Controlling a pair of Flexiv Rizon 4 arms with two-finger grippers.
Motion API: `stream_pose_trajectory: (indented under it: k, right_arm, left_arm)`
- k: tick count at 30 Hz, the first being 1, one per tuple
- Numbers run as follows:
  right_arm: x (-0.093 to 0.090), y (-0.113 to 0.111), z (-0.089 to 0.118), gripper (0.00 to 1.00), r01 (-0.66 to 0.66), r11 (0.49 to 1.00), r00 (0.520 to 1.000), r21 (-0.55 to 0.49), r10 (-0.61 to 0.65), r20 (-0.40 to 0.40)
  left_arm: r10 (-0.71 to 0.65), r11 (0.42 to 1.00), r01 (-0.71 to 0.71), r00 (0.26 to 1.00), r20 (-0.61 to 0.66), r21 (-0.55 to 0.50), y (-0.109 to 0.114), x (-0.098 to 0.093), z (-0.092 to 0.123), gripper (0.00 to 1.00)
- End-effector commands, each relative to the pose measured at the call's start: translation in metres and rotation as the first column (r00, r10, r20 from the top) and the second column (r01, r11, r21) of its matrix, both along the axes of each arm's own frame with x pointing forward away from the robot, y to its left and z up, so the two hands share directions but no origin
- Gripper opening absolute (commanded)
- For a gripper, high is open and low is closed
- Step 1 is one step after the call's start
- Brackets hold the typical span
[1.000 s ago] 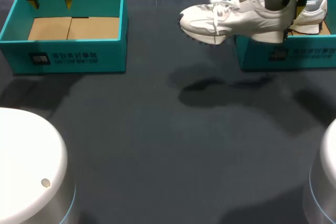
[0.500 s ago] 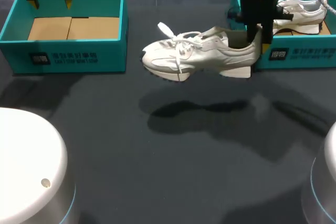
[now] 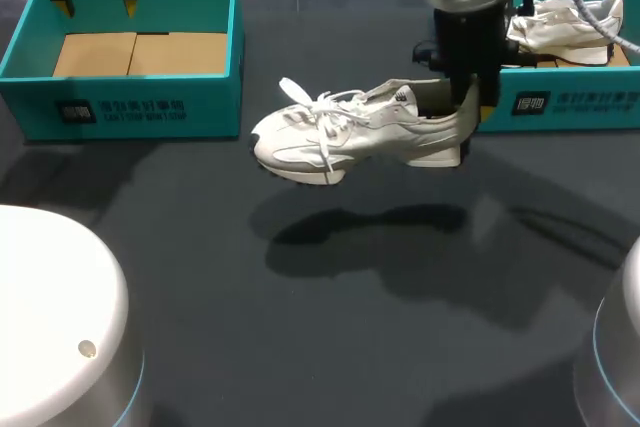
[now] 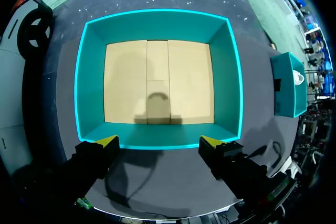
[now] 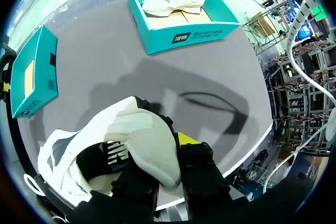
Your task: Take the shoe out of the shoebox, open the shoe tongue, remove and reinsert the insole, then place the shoe into the shoebox
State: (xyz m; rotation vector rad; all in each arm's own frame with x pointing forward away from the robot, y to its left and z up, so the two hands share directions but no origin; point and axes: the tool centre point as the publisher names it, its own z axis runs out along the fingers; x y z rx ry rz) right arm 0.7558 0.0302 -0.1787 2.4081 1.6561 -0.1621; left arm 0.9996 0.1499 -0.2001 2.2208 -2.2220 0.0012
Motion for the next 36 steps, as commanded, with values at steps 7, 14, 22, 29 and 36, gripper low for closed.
stream_pose_trajectory:
  k: [7, 14, 22, 29, 36]
  right_arm:
    - [-0.016, 0.024, -0.041, 0.0, -0.015, 1.0, 1.0, 0.012, 0.015, -0.027]
    - [-0.038, 0.041, -0.073, 0.0, -0.016, 1.0, 1.0, 0.009, 0.016, -0.016]
    - [-0.049, 0.05, -0.111, 0.0, -0.012, 1.0, 0.999, 0.027, 0.013, -0.038]
    - [-0.057, 0.055, -0.138, 0.0, -0.028, 0.999, 0.997, 0.031, 0.03, -0.073]
    - [-0.064, 0.058, -0.154, 0.0, -0.047, 0.999, 0.994, 0.018, 0.049, -0.094]
  left_arm:
    - [0.0, 1.0, 0.0, 1.0, 0.0, 0.0, 0.0, 0.0, 0.0, 1.0]
    - [0.0, 1.0, 0.0, 1.0, 0.0, 0.0, 0.0, 0.0, 0.0, 1.0]
    - [0.0, 1.0, 0.0, 1.0, 0.0, 0.0, 0.0, 0.0, 0.0, 1.0]
    - [0.0, 1.0, 0.0, 1.0, 0.0, 0.0, 0.0, 0.0, 0.0, 1.0]
    - [0.0, 1.0, 0.0, 1.0, 0.0, 0.0, 0.0, 0.0, 0.0, 1.0]
